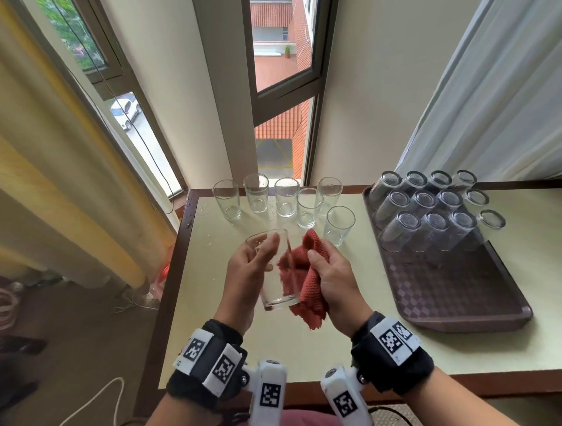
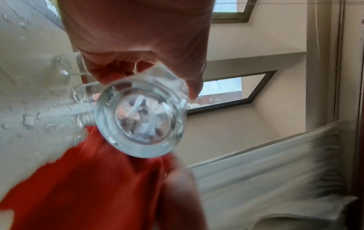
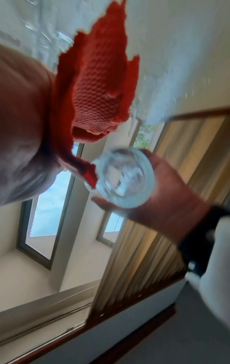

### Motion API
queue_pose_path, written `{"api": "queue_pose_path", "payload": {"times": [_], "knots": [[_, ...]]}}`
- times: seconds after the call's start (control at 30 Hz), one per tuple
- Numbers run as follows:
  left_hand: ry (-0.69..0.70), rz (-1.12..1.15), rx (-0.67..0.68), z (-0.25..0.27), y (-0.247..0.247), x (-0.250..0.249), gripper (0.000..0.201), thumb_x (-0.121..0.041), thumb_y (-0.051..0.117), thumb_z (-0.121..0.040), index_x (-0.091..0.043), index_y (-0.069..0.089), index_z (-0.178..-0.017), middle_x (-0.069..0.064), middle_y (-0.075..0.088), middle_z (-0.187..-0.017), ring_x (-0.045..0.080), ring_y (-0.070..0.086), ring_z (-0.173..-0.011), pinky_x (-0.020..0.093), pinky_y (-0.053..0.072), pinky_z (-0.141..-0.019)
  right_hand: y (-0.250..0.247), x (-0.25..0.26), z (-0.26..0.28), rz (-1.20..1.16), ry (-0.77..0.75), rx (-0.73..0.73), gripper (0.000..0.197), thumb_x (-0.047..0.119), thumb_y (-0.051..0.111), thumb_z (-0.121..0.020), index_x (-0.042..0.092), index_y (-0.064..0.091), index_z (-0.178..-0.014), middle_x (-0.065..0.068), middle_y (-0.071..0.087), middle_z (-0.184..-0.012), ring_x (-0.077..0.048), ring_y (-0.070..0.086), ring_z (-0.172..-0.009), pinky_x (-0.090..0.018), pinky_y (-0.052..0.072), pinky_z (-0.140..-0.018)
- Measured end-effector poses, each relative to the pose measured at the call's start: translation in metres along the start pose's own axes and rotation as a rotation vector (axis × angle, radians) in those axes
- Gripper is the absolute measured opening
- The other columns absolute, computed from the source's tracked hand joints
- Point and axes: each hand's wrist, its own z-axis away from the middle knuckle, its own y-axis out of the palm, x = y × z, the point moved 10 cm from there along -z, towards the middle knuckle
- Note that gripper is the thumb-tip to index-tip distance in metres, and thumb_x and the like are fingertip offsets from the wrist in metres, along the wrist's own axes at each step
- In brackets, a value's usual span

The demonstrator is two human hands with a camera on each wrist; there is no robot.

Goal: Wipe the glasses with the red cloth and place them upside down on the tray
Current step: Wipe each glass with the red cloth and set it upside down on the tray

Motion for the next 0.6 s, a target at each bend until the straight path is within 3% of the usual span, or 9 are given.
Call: {"api": "queue_pose_path", "payload": {"times": [0.1,0.2,0.23,0.3,0.37,0.43,0.53,0.6], "knots": [[0.005,0.001,-0.023,0.0,-0.016,-0.005,0.041,-0.049,0.061,-0.072,-0.026,0.064,-0.105,-0.002,0.067,-0.098,-0.004,0.06,-0.071,0.016,0.044,-0.064,-0.023,-0.011,-0.006,0.271,-0.038,-0.04,0.024,0.009,0.046,-0.103,0.026,0.063,-0.107,-0.015,0.07,-0.084,-0.028,0.064,-0.065,-0.042,0.057,-0.061],[0.003,0.008,-0.085,-0.001,-0.038,-0.006,0.043,-0.051,0.06,-0.072,-0.026,0.066,-0.106,0.001,0.066,-0.1,0.007,0.056,-0.079,0.024,0.039,-0.068,-0.04,-0.027,-0.019,1.022,-0.189,0.008,0.032,0.017,0.045,-0.101,0.037,0.059,-0.12,-0.003,0.071,-0.086,-0.023,0.065,-0.063,-0.038,0.054,-0.063],[0.0,0.014,-0.102,-0.001,-0.043,-0.006,0.043,-0.051,0.06,-0.072,-0.026,0.066,-0.106,0.002,0.066,-0.1,0.01,0.055,-0.081,0.026,0.039,-0.07,-0.043,-0.035,-0.022,1.27,-0.213,0.021,0.034,0.018,0.043,-0.1,0.037,0.056,-0.126,-0.002,0.069,-0.092,-0.027,0.066,-0.071,-0.037,0.052,-0.066],[-0.011,0.021,-0.127,0.0,-0.053,-0.003,0.039,-0.051,0.059,-0.072,-0.029,0.065,-0.104,0.002,0.066,-0.1,0.013,0.055,-0.083,0.028,0.04,-0.072,-0.048,-0.054,-0.027,1.513,-0.216,0.054,0.038,0.016,0.039,-0.1,0.031,0.049,-0.134,-0.003,0.061,-0.115,-0.033,0.061,-0.097,-0.038,0.045,-0.074],[-0.023,0.026,-0.141,0.001,-0.058,-0.001,0.038,-0.052,0.059,-0.072,-0.03,0.065,-0.103,0.002,0.066,-0.101,0.014,0.054,-0.084,0.029,0.04,-0.074,-0.048,-0.085,-0.029,1.607,-0.151,0.17,0.044,0.014,0.033,-0.101,0.024,0.038,-0.143,-0.002,0.046,-0.143,-0.035,0.045,-0.126,-0.04,0.042,-0.092],[-0.027,0.029,-0.147,0.002,-0.062,0.0,0.039,-0.052,0.06,-0.072,-0.03,0.065,-0.103,0.002,0.066,-0.1,0.014,0.054,-0.083,0.029,0.041,-0.074,-0.044,-0.121,-0.025,1.735,-0.03,0.325,0.054,0.014,0.03,-0.102,0.019,0.018,-0.154,-0.006,0.017,-0.163,-0.042,0.016,-0.146,-0.049,0.023,-0.116],[-0.04,0.032,-0.137,0.002,-0.066,0.001,0.039,-0.052,0.06,-0.072,-0.029,0.065,-0.103,0.002,0.065,-0.1,0.016,0.053,-0.084,0.029,0.041,-0.075,-0.033,-0.16,-0.019,1.81,0.08,0.456,0.058,0.032,0.021,-0.106,0.019,-0.003,-0.157,-0.009,-0.018,-0.164,-0.05,-0.02,-0.145,-0.06,-0.002,-0.118],[-0.038,0.033,-0.13,0.0,-0.069,0.002,0.04,-0.052,0.06,-0.072,-0.029,0.065,-0.104,0.002,0.065,-0.099,0.016,0.053,-0.084,0.029,0.04,-0.074,-0.031,-0.175,-0.02,1.828,0.105,0.457,0.07,0.054,0.005,-0.097,0.02,-0.01,-0.156,-0.01,-0.031,-0.159,-0.048,-0.035,-0.138,-0.06,-0.011,-0.115]]}}
